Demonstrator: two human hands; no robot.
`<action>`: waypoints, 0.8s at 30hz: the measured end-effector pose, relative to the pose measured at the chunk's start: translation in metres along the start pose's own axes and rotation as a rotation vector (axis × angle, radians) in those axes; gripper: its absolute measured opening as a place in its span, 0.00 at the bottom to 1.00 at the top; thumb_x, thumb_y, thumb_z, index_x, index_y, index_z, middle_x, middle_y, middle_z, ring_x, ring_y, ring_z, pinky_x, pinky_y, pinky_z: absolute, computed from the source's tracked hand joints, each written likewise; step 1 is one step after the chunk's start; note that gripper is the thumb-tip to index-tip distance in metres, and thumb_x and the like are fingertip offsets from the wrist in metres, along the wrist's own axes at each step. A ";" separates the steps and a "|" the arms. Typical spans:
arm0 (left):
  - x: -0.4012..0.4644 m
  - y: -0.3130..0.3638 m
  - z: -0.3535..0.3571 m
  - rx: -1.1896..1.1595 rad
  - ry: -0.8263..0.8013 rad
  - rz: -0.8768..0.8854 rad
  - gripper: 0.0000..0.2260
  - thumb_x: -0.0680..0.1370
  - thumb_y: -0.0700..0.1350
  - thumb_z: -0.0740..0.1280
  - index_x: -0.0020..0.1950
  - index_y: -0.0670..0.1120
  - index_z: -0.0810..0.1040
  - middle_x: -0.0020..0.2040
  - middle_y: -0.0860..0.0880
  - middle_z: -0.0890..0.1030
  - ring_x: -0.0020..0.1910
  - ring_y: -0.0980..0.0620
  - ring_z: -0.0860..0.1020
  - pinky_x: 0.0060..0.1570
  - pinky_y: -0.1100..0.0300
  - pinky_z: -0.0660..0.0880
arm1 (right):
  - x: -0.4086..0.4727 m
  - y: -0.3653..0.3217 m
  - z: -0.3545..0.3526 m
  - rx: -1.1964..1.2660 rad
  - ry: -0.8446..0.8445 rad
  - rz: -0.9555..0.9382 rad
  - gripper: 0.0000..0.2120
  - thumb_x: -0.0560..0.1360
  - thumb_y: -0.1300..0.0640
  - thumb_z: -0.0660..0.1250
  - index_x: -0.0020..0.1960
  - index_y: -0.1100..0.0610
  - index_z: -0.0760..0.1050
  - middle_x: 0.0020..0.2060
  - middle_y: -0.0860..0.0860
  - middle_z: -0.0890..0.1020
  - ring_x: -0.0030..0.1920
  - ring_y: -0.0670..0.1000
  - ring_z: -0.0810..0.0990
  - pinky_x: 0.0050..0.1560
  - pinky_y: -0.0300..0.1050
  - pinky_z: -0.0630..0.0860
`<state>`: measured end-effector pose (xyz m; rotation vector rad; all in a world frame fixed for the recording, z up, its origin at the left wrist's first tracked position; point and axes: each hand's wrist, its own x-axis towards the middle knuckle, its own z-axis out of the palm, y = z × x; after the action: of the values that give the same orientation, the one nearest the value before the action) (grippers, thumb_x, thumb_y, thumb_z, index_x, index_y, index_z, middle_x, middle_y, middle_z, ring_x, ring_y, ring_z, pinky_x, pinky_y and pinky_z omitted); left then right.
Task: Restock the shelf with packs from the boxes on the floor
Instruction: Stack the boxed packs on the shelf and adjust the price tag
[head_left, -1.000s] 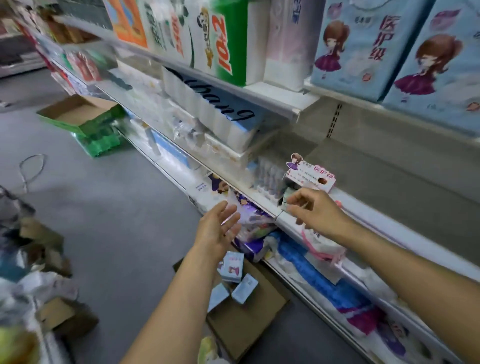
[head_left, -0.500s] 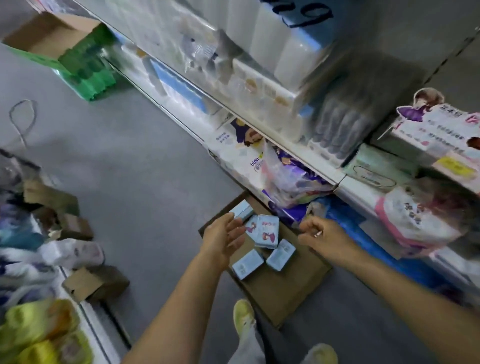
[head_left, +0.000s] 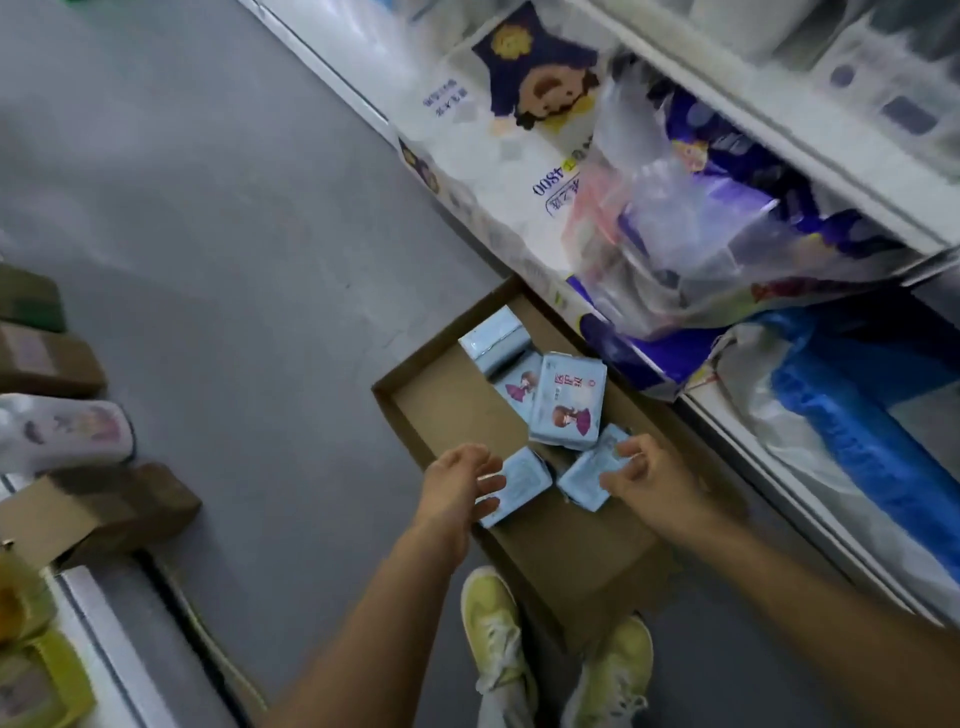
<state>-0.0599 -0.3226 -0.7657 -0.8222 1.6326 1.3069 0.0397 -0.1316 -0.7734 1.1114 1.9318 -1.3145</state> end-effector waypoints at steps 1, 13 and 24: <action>0.018 -0.009 0.001 0.014 0.007 0.008 0.13 0.81 0.44 0.62 0.63 0.39 0.76 0.45 0.47 0.81 0.37 0.53 0.78 0.36 0.60 0.75 | 0.018 0.007 0.010 -0.021 0.011 0.002 0.20 0.76 0.56 0.69 0.65 0.55 0.66 0.55 0.52 0.73 0.50 0.47 0.73 0.35 0.34 0.66; 0.181 -0.117 0.003 0.820 0.029 0.335 0.46 0.70 0.49 0.77 0.80 0.52 0.52 0.78 0.49 0.58 0.76 0.47 0.59 0.73 0.43 0.62 | 0.181 0.019 0.104 -0.166 0.297 0.084 0.61 0.64 0.36 0.75 0.78 0.53 0.37 0.74 0.57 0.52 0.72 0.63 0.58 0.67 0.65 0.65; 0.246 -0.172 0.020 1.589 0.159 0.627 0.48 0.73 0.45 0.70 0.79 0.49 0.37 0.75 0.45 0.57 0.75 0.43 0.56 0.75 0.41 0.48 | 0.233 0.050 0.131 -0.239 0.429 0.028 0.61 0.64 0.42 0.75 0.77 0.51 0.32 0.74 0.56 0.49 0.68 0.61 0.58 0.64 0.62 0.65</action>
<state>-0.0035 -0.3381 -1.0612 0.6080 2.4074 -0.0503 -0.0367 -0.1683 -1.0315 1.3706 2.2942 -0.8459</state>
